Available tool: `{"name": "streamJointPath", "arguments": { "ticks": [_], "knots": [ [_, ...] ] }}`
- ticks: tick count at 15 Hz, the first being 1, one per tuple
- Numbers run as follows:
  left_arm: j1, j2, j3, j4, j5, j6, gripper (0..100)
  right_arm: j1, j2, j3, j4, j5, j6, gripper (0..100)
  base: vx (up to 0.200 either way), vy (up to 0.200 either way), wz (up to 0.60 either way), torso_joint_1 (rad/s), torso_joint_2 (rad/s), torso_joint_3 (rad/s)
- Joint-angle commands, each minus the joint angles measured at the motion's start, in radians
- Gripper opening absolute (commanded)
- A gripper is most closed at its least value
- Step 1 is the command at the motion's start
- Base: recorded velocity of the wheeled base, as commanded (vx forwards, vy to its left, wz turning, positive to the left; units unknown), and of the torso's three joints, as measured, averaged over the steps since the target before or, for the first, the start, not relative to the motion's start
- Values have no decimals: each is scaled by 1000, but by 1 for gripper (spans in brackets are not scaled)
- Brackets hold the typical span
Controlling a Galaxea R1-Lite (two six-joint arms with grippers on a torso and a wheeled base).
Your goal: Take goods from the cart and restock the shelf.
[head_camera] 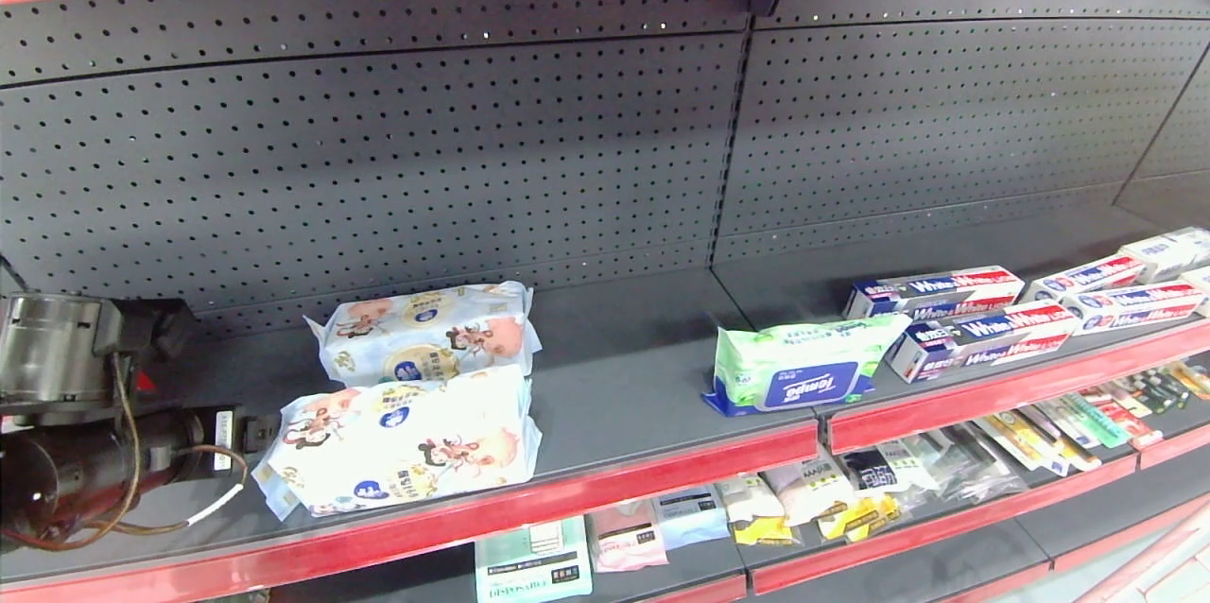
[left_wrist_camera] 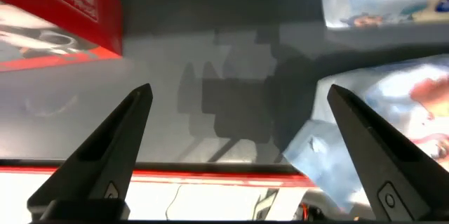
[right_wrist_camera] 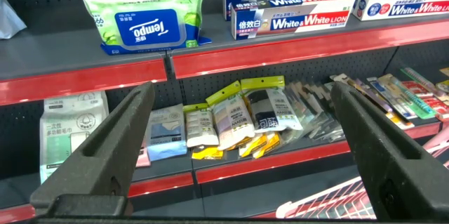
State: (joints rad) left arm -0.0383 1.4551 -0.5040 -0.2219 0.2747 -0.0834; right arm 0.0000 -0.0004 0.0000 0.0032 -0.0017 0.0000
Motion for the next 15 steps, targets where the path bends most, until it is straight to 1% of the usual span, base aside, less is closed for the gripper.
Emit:
{"name": "streamJointPath", "arguments": {
  "ticks": [1, 3, 4, 5, 8, 9, 10, 11, 12, 13, 14, 15],
  "knots": [
    [41, -55, 9, -19, 0, 7, 100, 0, 0, 0, 0, 0, 0, 100, 0, 0, 0, 0, 0, 0],
    [100, -177, 15, 7, -9, 25, 100, 0, 0, 0, 0, 0, 0, 100, 0, 0, 0, 0, 0, 0],
    [126, -271, 35, 41, -23, 40, 100, 0, 0, 0, 0, 0, 0, 100, 0, 0, 0, 0, 0, 0],
    [141, -406, 68, 95, -65, 53, 100, 0, 0, 0, 0, 0, 0, 100, 0, 0, 0, 0, 0, 0],
    [152, -838, 174, 299, -212, 96, 100, 0, 0, 0, 0, 0, 0, 100, 0, 0, 0, 0, 0, 0],
    [150, -1015, 216, 358, -264, 97, 100, -2, 0, 0, 0, 0, 0, 100, 0, 0, 0, 0, 0, 0],
    [150, -1113, 228, 395, -296, 99, 100, 0, 0, 0, 0, 0, 0, 100, 0, 0, 0, 0, 0, 0],
    [146, -1171, 229, 418, -319, 99, 100, 0, 0, 0, 0, 0, 0, 100, 0, 0, 0, 0, 0, 0],
    [129, -1259, 236, 463, -338, 99, 100, 0, 0, 0, 0, 0, 0, 100, 0, 0, 0, 0, 0, 0],
    [123, -1306, 243, 490, -338, 99, 100, 0, 0, 0, 0, 0, 0, 100, 0, 0, 0, 0, 0, 0],
    [120, -1374, 288, 501, -325, 105, 100, 0, 0, 0, 0, 0, 0, 100, 0, 0, 0, 0, 0, 0],
    [120, -1368, 318, 450, -256, 108, 100, 0, 0, 0, 0, 0, 0, 100, 0, 0, 0, 0, 0, 0]
  ]
}}
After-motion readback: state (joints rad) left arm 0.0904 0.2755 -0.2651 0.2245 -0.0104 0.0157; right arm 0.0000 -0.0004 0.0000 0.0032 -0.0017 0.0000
